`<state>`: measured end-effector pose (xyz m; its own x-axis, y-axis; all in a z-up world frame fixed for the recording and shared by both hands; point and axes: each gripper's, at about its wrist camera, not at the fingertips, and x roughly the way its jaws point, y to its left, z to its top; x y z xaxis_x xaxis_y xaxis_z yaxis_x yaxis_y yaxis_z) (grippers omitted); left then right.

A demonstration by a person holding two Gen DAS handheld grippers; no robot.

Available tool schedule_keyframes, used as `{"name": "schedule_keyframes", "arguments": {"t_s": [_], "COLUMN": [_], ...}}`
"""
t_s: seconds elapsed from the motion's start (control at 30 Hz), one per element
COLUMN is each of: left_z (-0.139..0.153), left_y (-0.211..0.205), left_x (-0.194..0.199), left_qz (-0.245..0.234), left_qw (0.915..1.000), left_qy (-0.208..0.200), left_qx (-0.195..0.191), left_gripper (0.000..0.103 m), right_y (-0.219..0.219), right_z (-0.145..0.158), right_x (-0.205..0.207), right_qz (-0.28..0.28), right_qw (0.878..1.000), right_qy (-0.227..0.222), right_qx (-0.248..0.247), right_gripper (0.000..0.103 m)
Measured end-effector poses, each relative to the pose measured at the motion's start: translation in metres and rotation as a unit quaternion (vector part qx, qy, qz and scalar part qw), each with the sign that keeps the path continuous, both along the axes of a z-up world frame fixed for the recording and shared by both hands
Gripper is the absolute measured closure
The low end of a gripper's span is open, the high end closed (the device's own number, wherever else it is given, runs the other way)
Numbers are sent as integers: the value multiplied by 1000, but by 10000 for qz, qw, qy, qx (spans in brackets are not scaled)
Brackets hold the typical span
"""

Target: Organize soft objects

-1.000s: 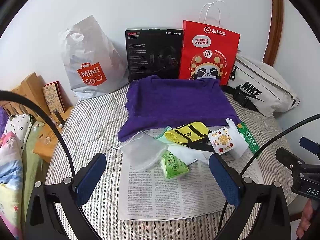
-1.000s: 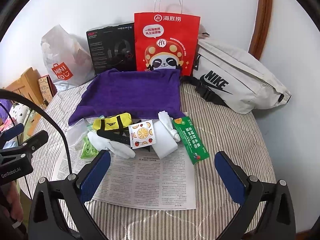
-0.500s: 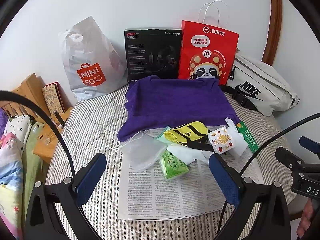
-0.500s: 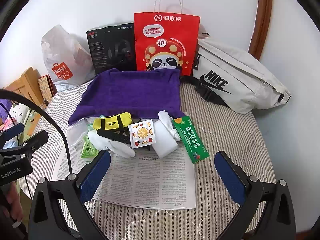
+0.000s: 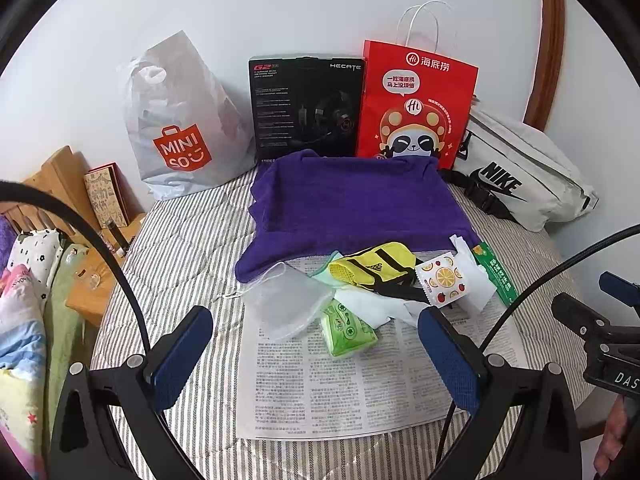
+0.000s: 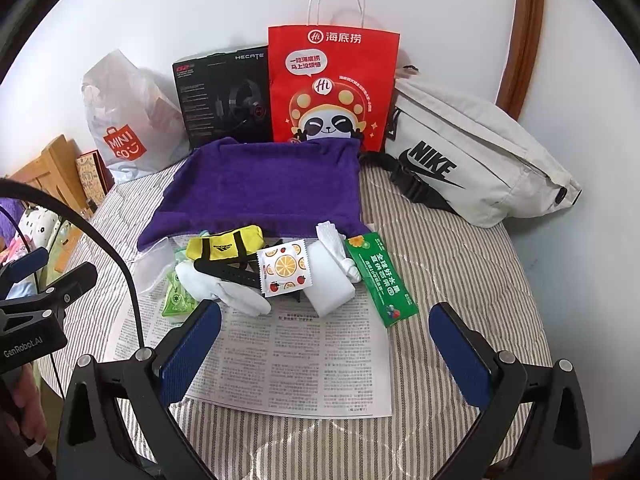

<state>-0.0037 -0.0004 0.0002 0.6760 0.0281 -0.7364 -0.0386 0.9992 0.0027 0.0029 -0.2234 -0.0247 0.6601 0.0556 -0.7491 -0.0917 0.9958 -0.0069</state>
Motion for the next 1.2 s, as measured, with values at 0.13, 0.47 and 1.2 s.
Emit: {"name": "schedule_keyframes", "arguments": {"t_s": [0.13,0.47,1.2], "left_z": [0,0,-23], "left_y": [0,0,5], "left_x": [0,0,20], "left_qz": [-11,-3,-234], "left_qw": [10000,10000,9994], "left_qy": [0,0,173], "left_qx": [9,-4,-204], "left_gripper": [0,0,0], "right_y": [0,0,-6], "right_z": [0,0,-10], "right_x": [0,0,18], "right_qz": [-2,-16,-92], "right_qw": [10000,10000,9999], "right_qy": [-6,-16,-5], "right_qx": [2,-46,90], "right_gripper": [1,1,1]}}
